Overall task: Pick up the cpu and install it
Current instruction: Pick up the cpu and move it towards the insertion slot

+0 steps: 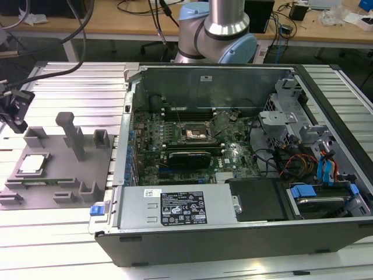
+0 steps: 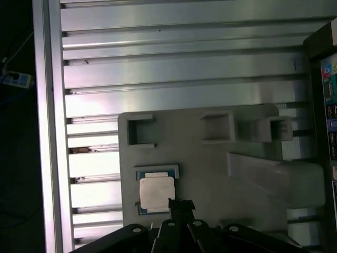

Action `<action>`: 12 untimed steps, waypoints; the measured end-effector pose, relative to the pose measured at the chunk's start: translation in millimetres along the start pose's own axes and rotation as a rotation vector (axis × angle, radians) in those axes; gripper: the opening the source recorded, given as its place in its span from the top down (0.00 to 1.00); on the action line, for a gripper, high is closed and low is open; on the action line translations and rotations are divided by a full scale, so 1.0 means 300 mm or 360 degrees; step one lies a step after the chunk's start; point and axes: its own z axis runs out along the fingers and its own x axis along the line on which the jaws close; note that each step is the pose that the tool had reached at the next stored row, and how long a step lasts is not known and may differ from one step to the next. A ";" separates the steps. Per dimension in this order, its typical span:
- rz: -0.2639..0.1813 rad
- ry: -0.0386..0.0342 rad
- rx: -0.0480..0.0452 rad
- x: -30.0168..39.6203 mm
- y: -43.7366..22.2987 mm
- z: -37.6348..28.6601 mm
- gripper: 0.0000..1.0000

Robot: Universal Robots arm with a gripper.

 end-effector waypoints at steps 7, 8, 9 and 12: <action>0.0000 0.0000 0.0002 0.013 -0.002 0.021 0.89; 0.0000 0.0000 0.0002 0.015 -0.002 0.023 0.89; 0.0000 0.0000 0.0002 0.017 -0.002 0.026 0.89; 0.0000 0.0000 0.0002 0.026 -0.003 0.037 0.89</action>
